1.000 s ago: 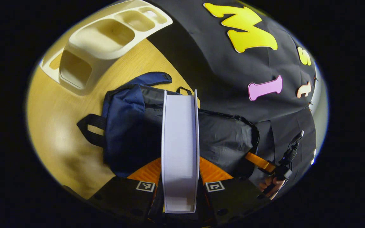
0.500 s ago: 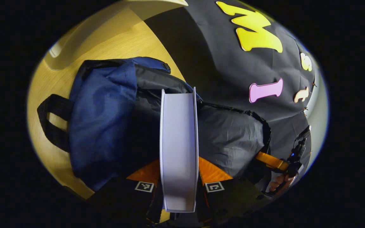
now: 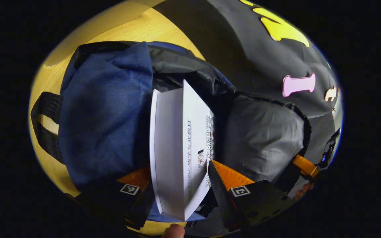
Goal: Open the schoolbag, grab two books from the bookshelf and put them into the schoolbag.
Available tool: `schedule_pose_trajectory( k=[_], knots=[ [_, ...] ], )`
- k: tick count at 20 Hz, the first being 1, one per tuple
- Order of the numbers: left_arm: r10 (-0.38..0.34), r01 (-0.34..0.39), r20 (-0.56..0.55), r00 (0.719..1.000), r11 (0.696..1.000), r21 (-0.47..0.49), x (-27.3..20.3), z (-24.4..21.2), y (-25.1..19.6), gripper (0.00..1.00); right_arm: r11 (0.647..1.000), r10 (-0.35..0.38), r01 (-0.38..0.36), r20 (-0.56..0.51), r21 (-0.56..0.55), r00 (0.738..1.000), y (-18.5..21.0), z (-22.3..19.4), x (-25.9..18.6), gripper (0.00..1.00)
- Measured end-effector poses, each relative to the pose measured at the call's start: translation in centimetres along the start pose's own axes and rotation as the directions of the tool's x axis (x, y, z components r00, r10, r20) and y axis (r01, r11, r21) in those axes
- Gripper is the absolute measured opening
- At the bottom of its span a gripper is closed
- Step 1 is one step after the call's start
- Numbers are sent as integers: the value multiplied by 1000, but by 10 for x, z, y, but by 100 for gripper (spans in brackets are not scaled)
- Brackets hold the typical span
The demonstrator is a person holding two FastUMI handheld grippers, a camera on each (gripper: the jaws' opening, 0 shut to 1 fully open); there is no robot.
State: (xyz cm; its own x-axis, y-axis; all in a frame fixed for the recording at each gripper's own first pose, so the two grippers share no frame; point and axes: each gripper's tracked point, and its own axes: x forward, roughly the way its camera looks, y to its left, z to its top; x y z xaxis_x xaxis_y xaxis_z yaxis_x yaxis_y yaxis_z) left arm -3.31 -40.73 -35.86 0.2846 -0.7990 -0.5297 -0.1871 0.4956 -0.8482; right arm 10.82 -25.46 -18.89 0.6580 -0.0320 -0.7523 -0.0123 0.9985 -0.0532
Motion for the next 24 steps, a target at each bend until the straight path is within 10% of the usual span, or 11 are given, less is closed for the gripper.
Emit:
schedule_pose_trajectory(
  k=[2,7,11,18,24],
  knots=[
    [80,-79,-20,997,996,38,-8,2,6,100,1000,3,-3,2,2,1000,2,0,0,0],
    [233,-232,18,972,949,212,-72,14,0,99,1000,6,-6,4,-1,1000,11,-3,1,0],
    [330,-369,166,929,856,363,-145,48,0,98,1000,3,-4,6,17,1000,18,-5,-1,0],
    [403,-613,486,776,665,426,-295,120,0,98,1000,-5,5,7,0,1000,32,-10,-10,0],
    [458,-702,557,693,605,376,-396,173,5,98,1000,-9,9,1,-9,1000,45,-15,-14,0]
  ],
)
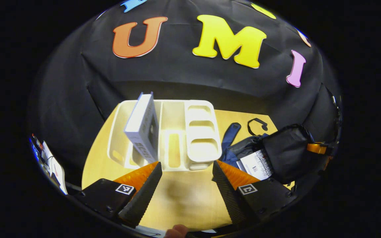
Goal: Open the schoolbag, grab two books from the bookshelf and put them into the schoolbag.
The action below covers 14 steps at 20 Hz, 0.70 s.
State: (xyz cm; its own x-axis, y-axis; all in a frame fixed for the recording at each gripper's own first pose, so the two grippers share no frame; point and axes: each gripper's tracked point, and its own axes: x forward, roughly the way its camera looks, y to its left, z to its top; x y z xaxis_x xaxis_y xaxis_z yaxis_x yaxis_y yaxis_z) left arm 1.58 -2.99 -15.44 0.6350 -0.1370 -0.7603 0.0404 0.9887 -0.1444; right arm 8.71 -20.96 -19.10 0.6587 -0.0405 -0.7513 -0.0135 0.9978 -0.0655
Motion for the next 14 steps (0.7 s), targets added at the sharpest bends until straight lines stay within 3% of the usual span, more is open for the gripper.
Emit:
schedule_pose_trajectory(
  k=[2,3,6,14],
  knots=[
    [38,-39,34,999,999,18,-4,30,31,98,1000,3,-3,0,1,1000,5,0,-1,3],
    [46,-47,41,998,999,20,-1,42,41,98,1000,6,-6,0,5,1000,7,0,-2,0],
    [43,-42,28,999,999,-10,10,71,61,98,1000,10,-10,-3,22,1000,10,-1,-3,0],
    [3,-8,-197,980,1000,-22,72,73,93,98,999,-2,3,-27,41,1000,13,-8,-2,0]
  ],
)
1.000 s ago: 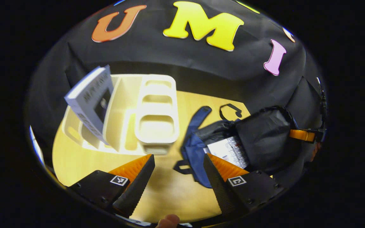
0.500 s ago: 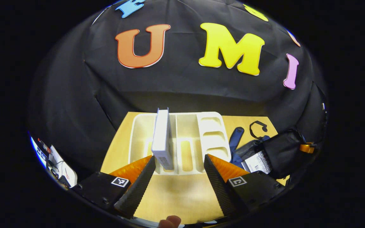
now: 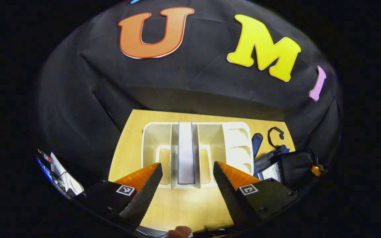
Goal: Open the schoolbag, grab two books from the bookshelf and put them into the schoolbag.
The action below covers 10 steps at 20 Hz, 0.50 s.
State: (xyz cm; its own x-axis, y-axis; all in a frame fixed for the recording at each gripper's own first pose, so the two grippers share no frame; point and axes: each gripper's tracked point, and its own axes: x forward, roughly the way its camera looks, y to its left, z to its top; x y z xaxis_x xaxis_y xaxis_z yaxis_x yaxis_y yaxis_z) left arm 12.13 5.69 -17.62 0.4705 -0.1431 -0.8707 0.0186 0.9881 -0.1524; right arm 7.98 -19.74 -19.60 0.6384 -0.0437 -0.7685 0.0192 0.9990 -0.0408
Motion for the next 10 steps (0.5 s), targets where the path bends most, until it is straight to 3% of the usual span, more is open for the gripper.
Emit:
schedule_pose_trajectory(
  k=[10],
  knots=[
    [-4,11,-242,970,1000,27,60,-17,10,98,999,-9,10,-16,38,1000,-5,-1,5,0]
  ],
)
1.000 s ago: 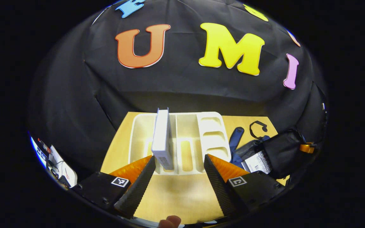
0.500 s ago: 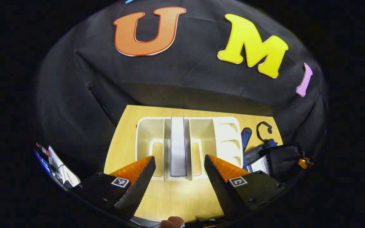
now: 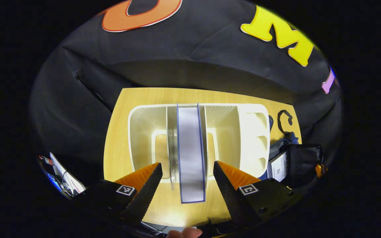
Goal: Open the schoolbag, grab two books from the bookshelf and put them into the schoolbag.
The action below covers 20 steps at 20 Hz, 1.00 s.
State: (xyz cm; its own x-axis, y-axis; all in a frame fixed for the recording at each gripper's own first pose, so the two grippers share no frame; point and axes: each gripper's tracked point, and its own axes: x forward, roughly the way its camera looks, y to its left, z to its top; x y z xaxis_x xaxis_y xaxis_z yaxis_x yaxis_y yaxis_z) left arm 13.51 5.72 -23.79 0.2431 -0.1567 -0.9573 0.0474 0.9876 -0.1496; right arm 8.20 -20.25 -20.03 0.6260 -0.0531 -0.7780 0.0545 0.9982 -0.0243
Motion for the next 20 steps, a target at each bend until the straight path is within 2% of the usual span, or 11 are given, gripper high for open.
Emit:
schedule_pose_trajectory(
  k=[4,8,13,14,16,17,20],
  knots=[
    [-13,14,-74,997,1000,21,10,-7,-3,96,1000,8,-7,-8,23,1000,0,-3,2,0],
    [0,5,-131,991,999,35,18,-11,2,88,1000,8,-8,-5,29,1000,-1,-3,4,0],
    [25,-16,-203,979,999,49,24,-19,4,70,999,14,-14,-7,35,1000,-2,-6,5,0],
    [30,-21,-206,978,999,43,26,-17,4,72,999,15,-15,-6,36,1000,-2,-6,6,0],
    [32,-24,-218,975,999,41,27,-19,3,55,999,19,-19,-8,39,1000,-2,-8,7,0],
    [36,-27,-220,975,999,45,27,-19,3,50,999,19,-19,-6,42,1000,-2,-8,7,0],
    [44,-40,-227,973,999,23,24,-23,4,46,999,22,-22,-2,39,1000,-4,-9,9,0]
  ],
)
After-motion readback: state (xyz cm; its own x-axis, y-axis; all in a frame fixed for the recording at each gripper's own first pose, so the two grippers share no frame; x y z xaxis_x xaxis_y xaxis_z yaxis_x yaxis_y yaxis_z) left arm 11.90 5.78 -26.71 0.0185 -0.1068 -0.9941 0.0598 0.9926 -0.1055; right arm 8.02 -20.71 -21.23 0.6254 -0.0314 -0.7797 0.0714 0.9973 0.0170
